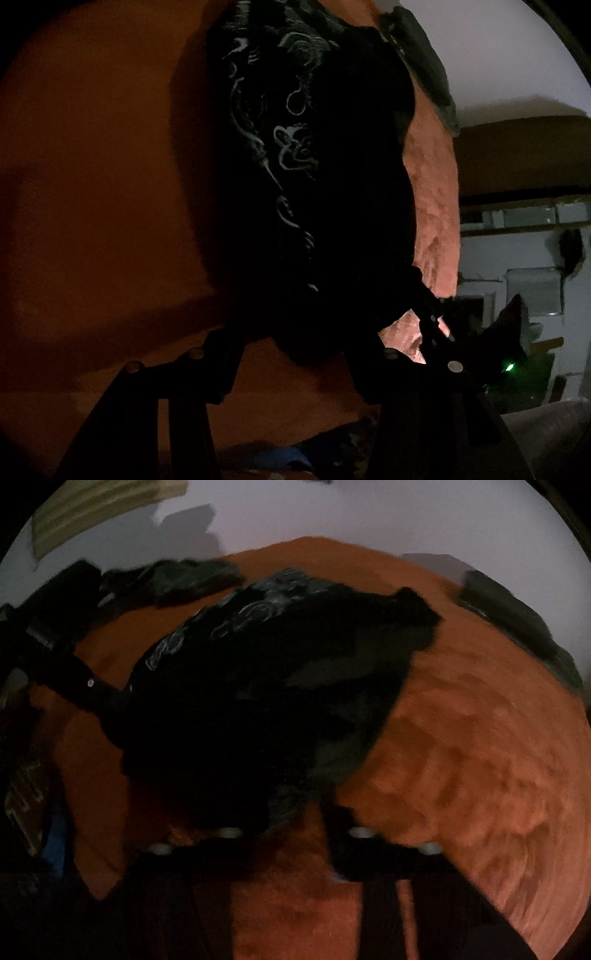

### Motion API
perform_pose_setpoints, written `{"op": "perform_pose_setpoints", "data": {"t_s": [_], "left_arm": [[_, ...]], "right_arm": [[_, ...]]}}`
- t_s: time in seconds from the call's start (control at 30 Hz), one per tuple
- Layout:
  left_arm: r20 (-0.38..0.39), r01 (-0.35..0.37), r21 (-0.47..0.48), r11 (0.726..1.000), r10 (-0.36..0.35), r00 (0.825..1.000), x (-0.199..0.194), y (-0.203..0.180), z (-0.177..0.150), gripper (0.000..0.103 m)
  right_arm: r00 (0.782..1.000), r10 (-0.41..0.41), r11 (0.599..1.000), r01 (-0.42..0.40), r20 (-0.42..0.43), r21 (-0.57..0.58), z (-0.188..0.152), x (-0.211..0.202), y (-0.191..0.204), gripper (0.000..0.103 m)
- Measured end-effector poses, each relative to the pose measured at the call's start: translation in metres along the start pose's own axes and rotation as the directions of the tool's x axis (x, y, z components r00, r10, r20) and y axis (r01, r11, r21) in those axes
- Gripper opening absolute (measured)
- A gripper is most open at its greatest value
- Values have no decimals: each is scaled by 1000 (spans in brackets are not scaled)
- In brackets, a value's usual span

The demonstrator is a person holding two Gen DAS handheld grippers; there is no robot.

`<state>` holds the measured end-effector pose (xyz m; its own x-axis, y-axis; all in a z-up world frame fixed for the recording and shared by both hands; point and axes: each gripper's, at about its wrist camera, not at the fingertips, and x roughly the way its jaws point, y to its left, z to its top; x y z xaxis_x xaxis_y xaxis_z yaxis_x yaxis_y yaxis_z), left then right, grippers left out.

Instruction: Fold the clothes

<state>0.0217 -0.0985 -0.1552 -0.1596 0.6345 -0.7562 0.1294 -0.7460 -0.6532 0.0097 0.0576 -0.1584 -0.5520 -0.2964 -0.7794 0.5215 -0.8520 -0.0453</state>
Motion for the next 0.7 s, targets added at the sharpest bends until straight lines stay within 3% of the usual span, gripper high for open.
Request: {"op": "perform_pose_setpoints", "data": {"t_s": [0.13, 0.27, 0.33, 0.4, 0.43, 0.57, 0.63, 0.67, 0.7], "left_arm": [[-16, 30, 18, 999, -30, 999, 14, -12, 3, 51], [-73, 92, -20, 996, -94, 993, 33, -8, 2, 51], [-105, 119, -44, 992, -123, 987, 43, -5, -2, 54], [-123, 133, -58, 989, -139, 983, 54, -7, -4, 63], [-126, 142, -59, 988, -148, 981, 59, -8, -5, 64], [-115, 165, -60, 984, -171, 979, 78, -13, -2, 72], [-87, 181, -77, 981, -187, 978, 87, -18, 1, 73], [-59, 175, -86, 981, -180, 982, 86, -19, 2, 67], [-31, 168, -79, 983, -171, 985, 84, -22, 1, 36]], "right_arm": [[998, -57, 996, 55, 33, 67, -20, -20, 0, 7], [997, -20, 981, 35, -80, 192, -41, -11, -18, 7], [997, 13, 970, 8, -82, 243, -39, -12, -25, 19], [998, 22, 974, -7, -66, 226, -33, -14, -25, 61], [999, 11, 981, -2, -47, 196, -29, -15, -22, 63], [1000, -13, 996, 14, -10, 87, -17, -8, -10, 60], [1000, -12, 998, 13, -15, 68, -11, 0, -6, 44], [1000, -21, 998, 22, -11, 66, -10, 0, -6, 24], [999, -36, 996, 36, 9, 77, -7, -3, -9, 8]]}}
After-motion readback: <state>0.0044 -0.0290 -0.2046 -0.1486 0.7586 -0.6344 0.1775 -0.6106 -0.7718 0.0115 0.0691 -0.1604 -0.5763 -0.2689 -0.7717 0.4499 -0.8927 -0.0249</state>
